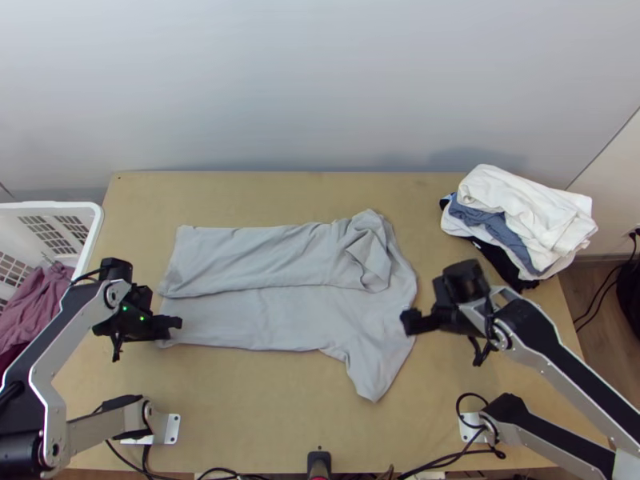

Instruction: Fold the t-shirt

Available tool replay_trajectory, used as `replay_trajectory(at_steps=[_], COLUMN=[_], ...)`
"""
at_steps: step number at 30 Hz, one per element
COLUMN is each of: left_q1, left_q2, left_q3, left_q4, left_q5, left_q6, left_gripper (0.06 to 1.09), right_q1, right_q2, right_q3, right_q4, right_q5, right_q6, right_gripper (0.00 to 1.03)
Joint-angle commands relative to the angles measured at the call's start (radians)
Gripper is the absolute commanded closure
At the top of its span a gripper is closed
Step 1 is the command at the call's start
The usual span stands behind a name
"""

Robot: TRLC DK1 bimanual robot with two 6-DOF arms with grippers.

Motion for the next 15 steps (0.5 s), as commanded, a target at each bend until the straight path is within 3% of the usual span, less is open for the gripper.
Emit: replay_trajectory(at_steps=[1,8,15], left_q1=[-0.004,-0.006,-0.006], left_q2=[-0.065,-0.067,-0.065], left_q3=[-0.041,-0.036,-0.025], left_q4=[0.09,0.086,0.086], left_q5=[0.0,0.002,0.0], left_q6=[-0.01,-0.037,-0.077], left_gripper=[1.04,1.04,1.04], right_q1=[0.12,0.271,0.458], right_q2=[0.011,0.103,0.179], right_q3=[-0.077,-0.047,-0.055], right_q4=[-0.068,-0.068,-0.079], right_q5=[-0.098,-0.113,-0.089], right_q6=[0.007,-0.015,-0.093], right_gripper=[0.04,0.04,0.04])
